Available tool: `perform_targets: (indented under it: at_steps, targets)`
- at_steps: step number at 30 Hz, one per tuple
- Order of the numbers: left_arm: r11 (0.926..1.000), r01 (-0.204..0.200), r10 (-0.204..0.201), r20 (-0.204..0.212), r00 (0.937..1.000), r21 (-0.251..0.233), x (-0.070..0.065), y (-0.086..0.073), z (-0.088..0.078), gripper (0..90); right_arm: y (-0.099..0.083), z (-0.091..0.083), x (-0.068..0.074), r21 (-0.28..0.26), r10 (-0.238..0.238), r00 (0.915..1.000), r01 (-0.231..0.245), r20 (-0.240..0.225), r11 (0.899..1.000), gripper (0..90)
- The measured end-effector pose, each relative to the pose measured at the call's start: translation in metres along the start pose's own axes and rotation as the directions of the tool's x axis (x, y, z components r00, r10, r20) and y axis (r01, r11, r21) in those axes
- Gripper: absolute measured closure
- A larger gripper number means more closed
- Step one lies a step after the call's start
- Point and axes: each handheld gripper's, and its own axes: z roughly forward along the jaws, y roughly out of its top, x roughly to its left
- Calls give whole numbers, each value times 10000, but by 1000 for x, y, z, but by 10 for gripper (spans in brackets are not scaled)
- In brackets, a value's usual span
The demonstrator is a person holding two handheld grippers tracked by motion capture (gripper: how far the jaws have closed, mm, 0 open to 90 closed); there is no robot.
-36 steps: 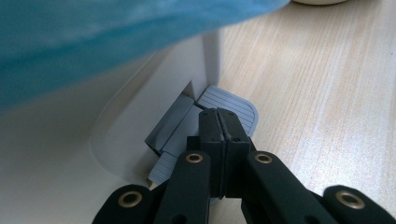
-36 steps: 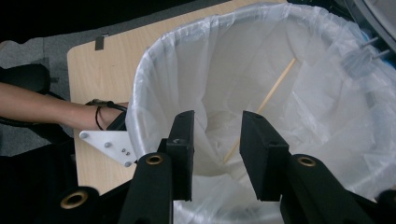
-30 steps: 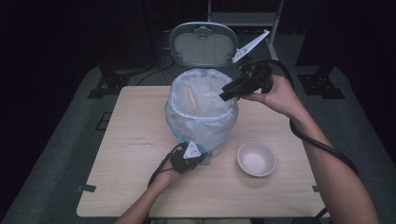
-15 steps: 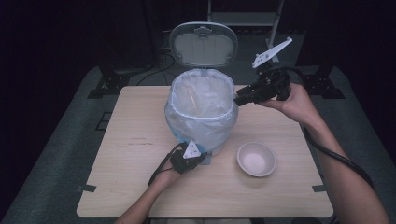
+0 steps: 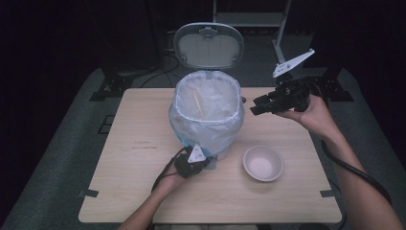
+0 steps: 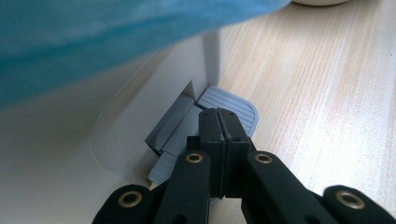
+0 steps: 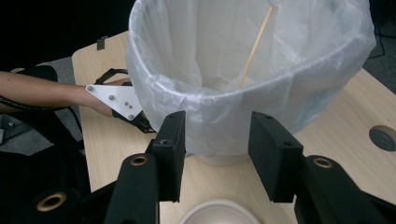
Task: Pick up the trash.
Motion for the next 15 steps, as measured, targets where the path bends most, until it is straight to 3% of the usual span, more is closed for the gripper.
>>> perform_targets:
  at_steps: [15]
  targets:
    - [10000,29,-29,-1,10000,0,0,0,0,900,-24,3,-6,14,332,9994,-332,61,9994,467]
